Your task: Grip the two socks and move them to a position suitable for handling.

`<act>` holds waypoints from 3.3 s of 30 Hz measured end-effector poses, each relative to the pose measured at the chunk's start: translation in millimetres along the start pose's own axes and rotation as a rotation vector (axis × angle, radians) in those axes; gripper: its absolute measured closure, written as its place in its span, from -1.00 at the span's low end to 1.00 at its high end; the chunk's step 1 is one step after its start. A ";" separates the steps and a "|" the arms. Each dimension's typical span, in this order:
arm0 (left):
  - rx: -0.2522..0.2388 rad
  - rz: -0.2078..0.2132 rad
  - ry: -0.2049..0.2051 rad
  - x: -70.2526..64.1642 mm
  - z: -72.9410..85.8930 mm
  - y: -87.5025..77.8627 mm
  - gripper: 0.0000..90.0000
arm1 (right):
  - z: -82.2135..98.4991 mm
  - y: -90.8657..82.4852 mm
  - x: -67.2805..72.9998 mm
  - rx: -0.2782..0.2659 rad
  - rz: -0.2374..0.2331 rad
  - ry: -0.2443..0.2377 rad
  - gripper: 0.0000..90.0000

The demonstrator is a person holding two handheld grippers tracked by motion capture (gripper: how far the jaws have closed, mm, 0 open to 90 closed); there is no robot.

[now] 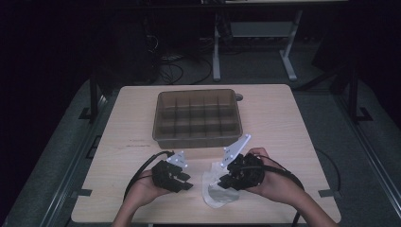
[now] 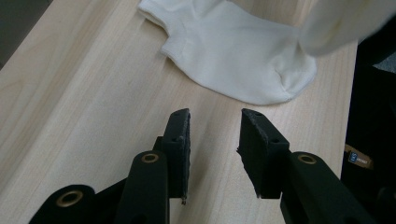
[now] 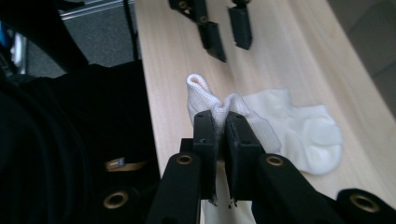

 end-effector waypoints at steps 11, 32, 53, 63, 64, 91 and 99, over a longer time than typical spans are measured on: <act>0.003 0.007 -0.006 0.3 0.8 1.4 0.41 | -3.9 20.9 -13.1 0.040 -0.031 0.021 0.85; -0.003 -0.003 -0.018 5.8 4.2 -0.1 0.41 | -7.3 54.1 -83.4 0.124 0.111 0.073 0.79; -0.002 -0.001 -0.029 6.5 5.4 -2.1 0.40 | 9.0 46.7 -58.5 0.138 0.027 0.047 0.55; 0.004 -0.001 -0.032 6.6 6.6 -0.7 0.38 | 30.3 69.5 -42.8 0.242 -0.079 0.011 0.32; 0.004 -0.001 -0.032 6.7 6.7 -0.6 0.38 | 31.4 71.9 -43.5 0.243 -0.084 0.011 0.35; -0.003 0.002 -0.028 4.8 4.8 -1.1 0.38 | 17.9 78.8 -35.1 0.222 -0.133 0.095 0.57; -0.018 0.006 0.001 -2.7 -3.7 -2.9 0.38 | 13.1 52.8 -56.1 0.148 -0.039 0.106 0.54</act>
Point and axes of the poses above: each handheld gripper's, and its own axes: y roughly forward along the jaws, z roughly out of its underside, x roughly to its left, the point moved 7 cm from there along y, roughly forward along the jaws, and after that the axes turned 14 degrees about -z, right-handed, at the moved point
